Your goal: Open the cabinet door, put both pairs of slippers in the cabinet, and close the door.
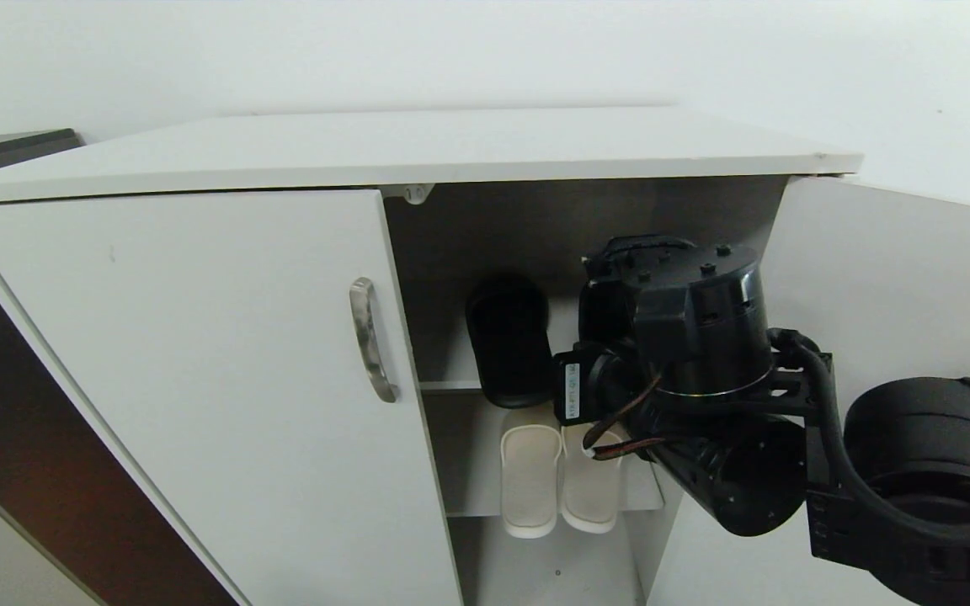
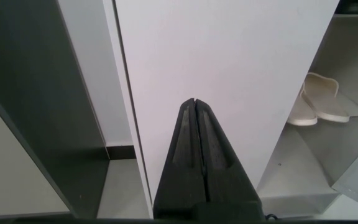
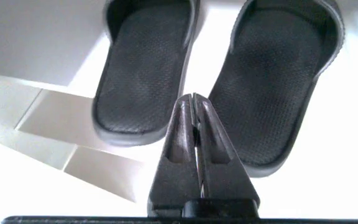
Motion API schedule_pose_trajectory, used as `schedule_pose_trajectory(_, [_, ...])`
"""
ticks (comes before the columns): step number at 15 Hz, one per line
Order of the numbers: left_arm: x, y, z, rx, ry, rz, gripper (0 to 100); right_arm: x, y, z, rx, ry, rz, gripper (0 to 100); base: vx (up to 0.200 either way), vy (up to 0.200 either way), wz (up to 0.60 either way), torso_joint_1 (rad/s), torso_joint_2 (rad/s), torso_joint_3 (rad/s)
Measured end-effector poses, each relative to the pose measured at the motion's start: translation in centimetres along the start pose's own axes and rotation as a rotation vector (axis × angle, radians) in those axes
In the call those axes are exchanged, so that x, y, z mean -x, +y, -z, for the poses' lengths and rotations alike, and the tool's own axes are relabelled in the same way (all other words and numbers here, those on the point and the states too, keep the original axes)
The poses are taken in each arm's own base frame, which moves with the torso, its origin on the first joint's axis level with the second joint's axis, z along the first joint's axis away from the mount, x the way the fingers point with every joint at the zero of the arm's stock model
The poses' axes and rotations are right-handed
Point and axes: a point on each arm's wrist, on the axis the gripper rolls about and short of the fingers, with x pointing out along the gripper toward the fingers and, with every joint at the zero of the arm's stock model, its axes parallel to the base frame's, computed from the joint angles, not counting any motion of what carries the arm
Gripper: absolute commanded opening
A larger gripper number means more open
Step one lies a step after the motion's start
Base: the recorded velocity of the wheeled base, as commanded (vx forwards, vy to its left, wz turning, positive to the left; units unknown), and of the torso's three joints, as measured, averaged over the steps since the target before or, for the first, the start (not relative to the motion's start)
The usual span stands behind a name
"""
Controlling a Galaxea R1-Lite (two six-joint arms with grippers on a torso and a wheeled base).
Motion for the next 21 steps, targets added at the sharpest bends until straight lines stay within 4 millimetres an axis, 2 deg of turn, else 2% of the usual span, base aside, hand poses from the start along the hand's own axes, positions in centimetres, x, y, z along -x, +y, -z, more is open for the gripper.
schedule_pose_trajectory(6, [0.00,0.00,0.00,0.001,0.000,0.000,0,0.36,0.07,-0.18,0.001,-0.006,-0.007,0,0.000,0.000,0.00,0.000,0.00,0.000])
schedule_pose_trajectory(21, [0.00,0.00,0.00,0.001,0.000,0.001,0,0.11,0.48,0.41,0.004,-0.007,-0.014,0,-0.200,0.000,0.00,0.001,0.00,0.003])
